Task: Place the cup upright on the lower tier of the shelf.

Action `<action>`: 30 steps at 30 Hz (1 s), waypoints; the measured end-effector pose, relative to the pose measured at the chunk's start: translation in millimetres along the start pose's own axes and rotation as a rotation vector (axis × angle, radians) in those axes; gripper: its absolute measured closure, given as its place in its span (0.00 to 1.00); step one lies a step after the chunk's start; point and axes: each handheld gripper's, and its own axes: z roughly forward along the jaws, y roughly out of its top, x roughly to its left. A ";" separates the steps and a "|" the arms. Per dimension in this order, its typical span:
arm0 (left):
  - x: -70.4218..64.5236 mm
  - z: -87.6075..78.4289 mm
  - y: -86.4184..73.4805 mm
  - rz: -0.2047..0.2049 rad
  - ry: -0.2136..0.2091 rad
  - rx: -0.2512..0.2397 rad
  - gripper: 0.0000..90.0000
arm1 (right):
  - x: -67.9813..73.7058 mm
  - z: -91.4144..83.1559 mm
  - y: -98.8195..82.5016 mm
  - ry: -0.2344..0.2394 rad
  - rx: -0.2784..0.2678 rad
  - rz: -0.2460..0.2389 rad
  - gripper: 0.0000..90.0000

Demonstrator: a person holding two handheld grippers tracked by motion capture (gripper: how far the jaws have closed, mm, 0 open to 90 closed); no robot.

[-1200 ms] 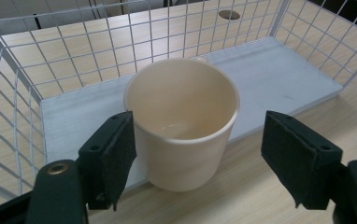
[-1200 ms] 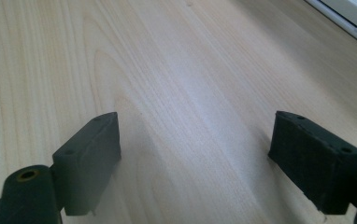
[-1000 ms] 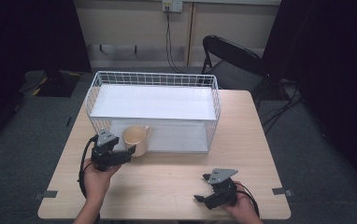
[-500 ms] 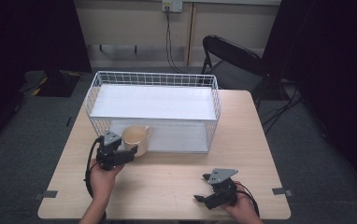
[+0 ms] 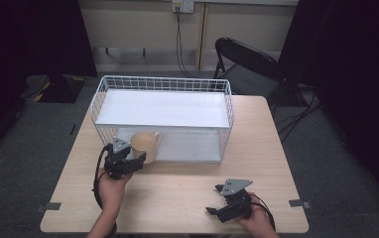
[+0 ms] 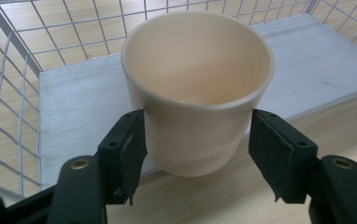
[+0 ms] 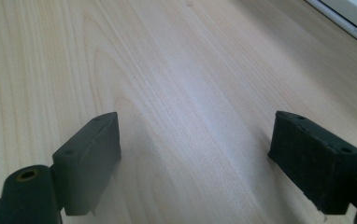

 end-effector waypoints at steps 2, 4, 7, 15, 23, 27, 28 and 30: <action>-0.2 1.3 -0.3 -0.012 -0.001 -0.004 0.42 | 0.0 0.0 0.0 0.000 0.000 0.000 0.17; 0.3 2.3 -0.2 -0.009 -0.001 0.000 0.44 | 0.0 0.0 0.0 0.000 0.000 0.000 0.17; 0.8 3.7 -0.4 -0.020 -0.003 0.004 0.44 | 0.0 0.0 0.0 0.000 0.000 0.000 0.17; 1.7 5.1 0.7 -0.029 0.002 -0.004 0.48 | 0.0 0.0 0.0 0.000 0.000 0.000 0.17; 2.7 5.9 1.6 -0.024 0.006 -0.004 0.53 | 0.0 0.0 0.0 0.000 0.000 0.000 0.17; 2.7 6.3 2.0 -0.024 0.008 -0.001 0.54 | 0.0 0.0 0.0 0.000 0.000 0.000 0.17; 2.6 6.5 2.0 -0.025 0.009 -0.001 0.54 | 0.0 0.0 0.0 0.000 0.000 0.000 0.17; 2.3 7.0 2.3 -0.023 0.012 0.000 0.55 | 0.0 0.0 0.0 0.000 0.000 0.000 0.17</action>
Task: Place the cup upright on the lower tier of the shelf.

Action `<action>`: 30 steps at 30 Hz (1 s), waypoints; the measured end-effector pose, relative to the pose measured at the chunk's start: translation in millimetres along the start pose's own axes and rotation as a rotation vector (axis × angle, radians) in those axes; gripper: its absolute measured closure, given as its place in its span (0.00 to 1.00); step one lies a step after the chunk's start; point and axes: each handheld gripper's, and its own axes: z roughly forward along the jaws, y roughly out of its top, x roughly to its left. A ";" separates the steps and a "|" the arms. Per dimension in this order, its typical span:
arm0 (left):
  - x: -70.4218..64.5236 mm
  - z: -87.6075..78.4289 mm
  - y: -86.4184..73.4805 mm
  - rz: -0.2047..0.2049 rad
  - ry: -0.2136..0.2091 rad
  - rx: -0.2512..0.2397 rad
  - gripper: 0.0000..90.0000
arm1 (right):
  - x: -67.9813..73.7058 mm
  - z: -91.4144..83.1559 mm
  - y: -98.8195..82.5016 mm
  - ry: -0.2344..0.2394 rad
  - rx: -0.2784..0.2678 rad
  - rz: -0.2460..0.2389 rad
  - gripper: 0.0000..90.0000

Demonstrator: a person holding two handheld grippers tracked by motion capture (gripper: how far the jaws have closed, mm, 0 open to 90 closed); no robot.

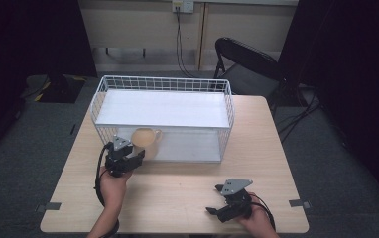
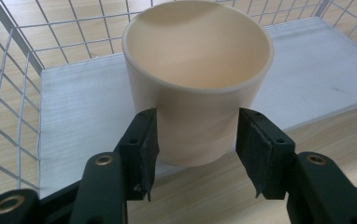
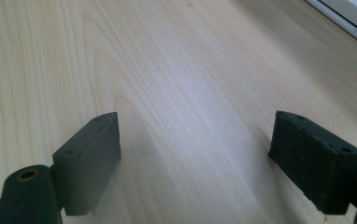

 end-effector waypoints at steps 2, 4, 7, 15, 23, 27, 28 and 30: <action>-0.6 0.7 0.1 -0.002 0.002 0.001 0.56 | 0.0 0.0 0.0 0.000 0.000 0.000 0.17; -0.6 1.6 0.4 0.004 0.004 0.007 0.59 | 0.0 0.0 0.0 -0.001 0.000 0.000 0.17; -0.6 2.6 0.7 0.008 0.009 0.008 0.64 | 0.0 0.0 0.0 0.000 0.000 0.000 0.17; -0.2 6.6 3.8 0.007 0.010 0.004 0.77 | 0.0 0.0 0.0 0.000 0.000 0.000 0.17; 4.2 1.8 -4.7 0.005 -0.052 0.010 0.34 | 0.2 -0.5 -0.4 0.000 0.000 -0.001 0.17; 10.0 -6.3 -13.9 0.004 -0.101 0.010 0.25 | 0.1 -0.5 -0.4 0.001 0.000 -0.001 0.17; 11.9 -8.9 -16.3 -0.004 -0.114 0.005 0.24 | 0.2 -0.5 -0.5 0.001 0.000 0.000 0.17; 15.6 -14.4 -20.1 -0.008 -0.134 0.005 0.24 | 0.2 -0.6 -0.5 0.001 0.000 0.000 0.17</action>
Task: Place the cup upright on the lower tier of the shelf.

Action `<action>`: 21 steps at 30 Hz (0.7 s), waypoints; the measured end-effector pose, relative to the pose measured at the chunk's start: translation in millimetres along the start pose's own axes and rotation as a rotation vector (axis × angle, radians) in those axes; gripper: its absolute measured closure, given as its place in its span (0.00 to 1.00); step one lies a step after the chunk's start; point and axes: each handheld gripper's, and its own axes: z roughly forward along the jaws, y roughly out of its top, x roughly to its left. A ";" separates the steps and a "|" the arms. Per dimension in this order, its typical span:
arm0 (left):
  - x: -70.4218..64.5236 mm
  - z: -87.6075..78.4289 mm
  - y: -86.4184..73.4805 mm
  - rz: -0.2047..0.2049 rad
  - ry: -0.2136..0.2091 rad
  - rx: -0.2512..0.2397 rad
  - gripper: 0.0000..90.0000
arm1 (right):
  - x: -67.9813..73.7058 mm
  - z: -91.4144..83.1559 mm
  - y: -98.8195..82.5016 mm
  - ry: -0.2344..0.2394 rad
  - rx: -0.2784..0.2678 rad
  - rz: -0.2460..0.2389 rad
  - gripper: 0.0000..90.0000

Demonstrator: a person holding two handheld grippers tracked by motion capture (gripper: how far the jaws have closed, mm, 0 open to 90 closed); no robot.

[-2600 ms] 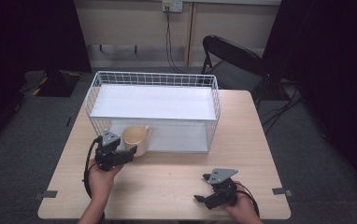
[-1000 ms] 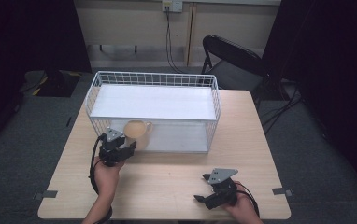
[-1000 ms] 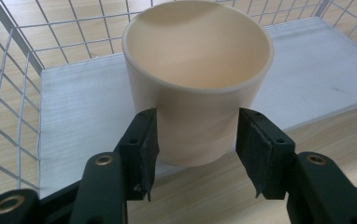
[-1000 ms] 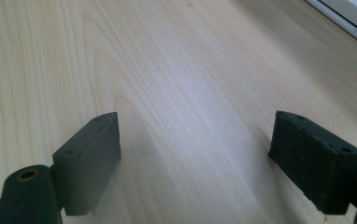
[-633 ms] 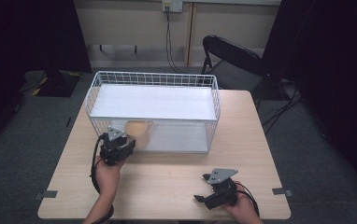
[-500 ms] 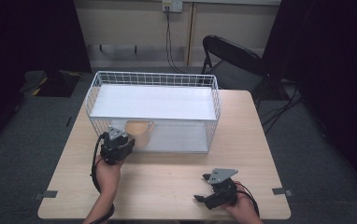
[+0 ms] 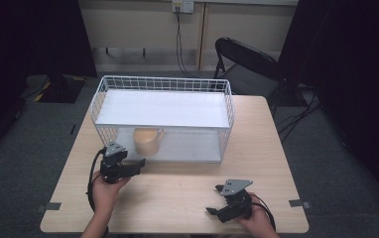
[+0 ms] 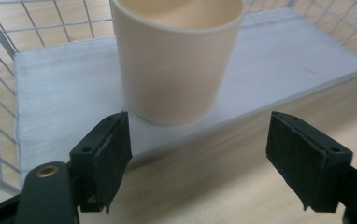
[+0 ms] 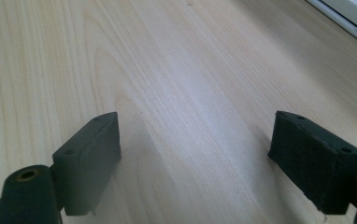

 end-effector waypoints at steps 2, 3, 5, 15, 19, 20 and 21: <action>2.8 -6.1 -3.2 0.013 0.002 -0.003 0.23 | 0.0 0.0 0.0 0.000 0.000 0.000 0.17; 4.4 -8.5 -4.4 0.025 -0.002 -0.001 0.23 | 0.0 0.0 0.0 -0.001 0.000 0.000 0.17; 6.1 -13.1 -8.1 0.047 -0.006 -0.001 0.22 | 0.0 0.0 0.0 0.000 0.000 0.000 0.17; 11.9 -16.8 -29.2 0.104 -0.057 0.051 0.23 | 0.0 0.1 0.0 -0.001 -0.001 0.000 0.17; 15.0 -15.4 -38.2 0.107 -0.070 0.078 0.23 | 0.0 0.0 0.0 0.000 -0.001 0.000 0.17; 15.4 -15.2 -40.0 0.114 -0.064 0.084 0.23 | 0.0 0.1 0.0 -0.001 -0.001 0.000 0.17; 15.5 -14.5 -41.5 0.119 -0.065 0.092 0.23 | 0.0 0.0 0.0 0.000 0.000 0.000 0.17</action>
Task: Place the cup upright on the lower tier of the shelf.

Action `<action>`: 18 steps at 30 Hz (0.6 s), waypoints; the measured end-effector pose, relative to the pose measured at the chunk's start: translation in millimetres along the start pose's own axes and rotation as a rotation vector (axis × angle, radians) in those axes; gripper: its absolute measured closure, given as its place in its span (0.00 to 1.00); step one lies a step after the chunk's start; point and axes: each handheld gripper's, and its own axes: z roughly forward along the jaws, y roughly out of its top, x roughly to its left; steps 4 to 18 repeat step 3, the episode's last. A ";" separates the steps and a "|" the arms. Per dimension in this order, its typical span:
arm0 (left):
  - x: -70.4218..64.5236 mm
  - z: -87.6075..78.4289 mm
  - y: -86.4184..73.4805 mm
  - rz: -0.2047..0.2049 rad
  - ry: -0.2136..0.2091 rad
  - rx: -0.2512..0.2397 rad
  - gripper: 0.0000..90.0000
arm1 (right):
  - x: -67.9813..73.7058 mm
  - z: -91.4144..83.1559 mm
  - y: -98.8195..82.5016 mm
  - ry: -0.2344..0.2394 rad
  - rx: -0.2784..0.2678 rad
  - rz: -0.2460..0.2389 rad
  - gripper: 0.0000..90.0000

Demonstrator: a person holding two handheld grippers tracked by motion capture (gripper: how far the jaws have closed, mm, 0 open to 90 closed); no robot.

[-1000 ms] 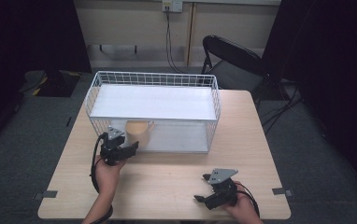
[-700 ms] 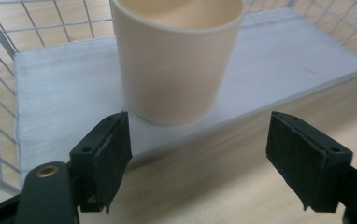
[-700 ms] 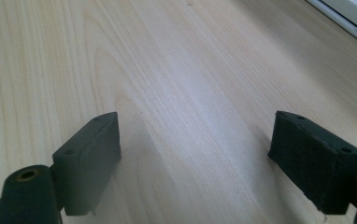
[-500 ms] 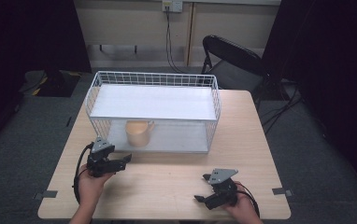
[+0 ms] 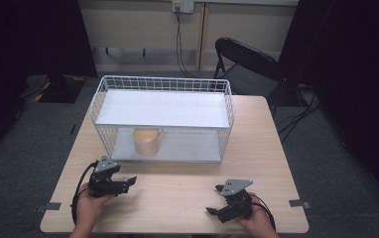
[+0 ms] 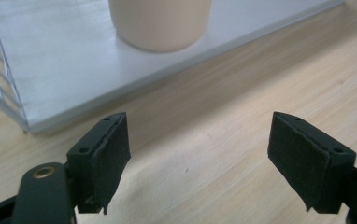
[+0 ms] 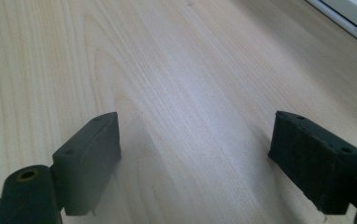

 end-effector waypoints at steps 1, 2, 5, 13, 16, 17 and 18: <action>-0.5 0.9 -1.2 0.006 0.008 0.007 0.23 | 0.0 0.0 0.0 0.000 0.000 0.000 0.17; -0.9 1.7 -2.4 0.015 0.015 0.009 0.23 | 0.0 0.0 0.0 0.000 0.000 0.000 0.17; -1.0 2.6 -3.5 0.016 0.006 0.012 0.23 | 0.0 0.0 0.0 0.000 0.000 0.000 0.17; -1.0 2.6 -3.5 0.016 0.006 0.012 0.23 | 0.0 0.0 0.0 0.000 0.000 0.000 0.17; -1.0 2.6 -3.5 0.016 0.006 0.012 0.23 | 0.0 0.0 0.0 0.000 0.000 0.000 0.17; -1.0 2.6 -3.5 0.016 0.006 0.012 0.23 | 0.0 0.0 0.0 0.000 0.000 0.000 0.17; -1.0 2.6 -3.5 0.016 0.006 0.012 0.23 | 0.0 0.0 0.0 0.000 0.000 0.000 0.17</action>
